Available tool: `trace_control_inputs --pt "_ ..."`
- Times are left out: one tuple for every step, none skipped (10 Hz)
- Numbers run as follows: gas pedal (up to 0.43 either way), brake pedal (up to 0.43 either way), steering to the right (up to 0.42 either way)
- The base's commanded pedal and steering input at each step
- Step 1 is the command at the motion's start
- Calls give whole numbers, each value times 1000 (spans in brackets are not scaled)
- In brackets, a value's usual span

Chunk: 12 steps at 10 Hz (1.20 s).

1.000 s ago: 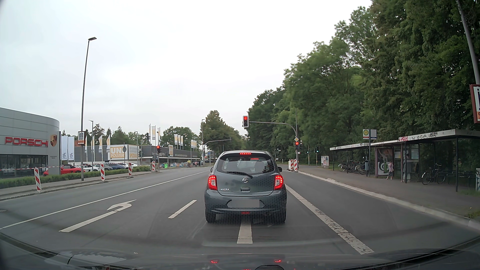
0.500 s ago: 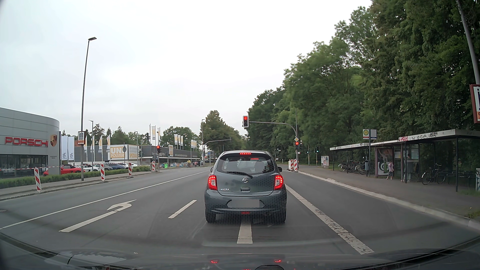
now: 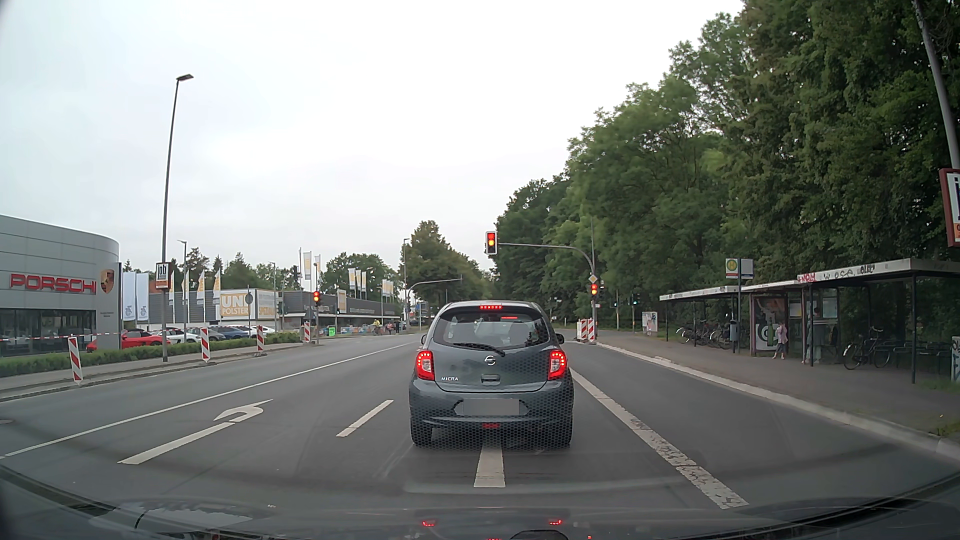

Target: Follow the waypoints while adhering to traffic rules and regulations

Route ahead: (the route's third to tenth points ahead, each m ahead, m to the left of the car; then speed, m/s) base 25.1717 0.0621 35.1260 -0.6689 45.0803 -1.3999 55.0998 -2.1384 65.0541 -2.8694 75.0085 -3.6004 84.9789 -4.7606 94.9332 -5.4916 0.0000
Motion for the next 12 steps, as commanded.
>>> trace_control_inputs --pt "0 0 -6" --pt "0 0 -5" --pt "0 0 -5" --pt "0 0 -6" --pt "0 0 -6" --pt "0 0 -6" --pt "0 0 -6" --pt "0 0 -6" --pt "0 0 -6" --pt "0 0 -6" --pt "0 0 -6" --pt "0 0 -6"
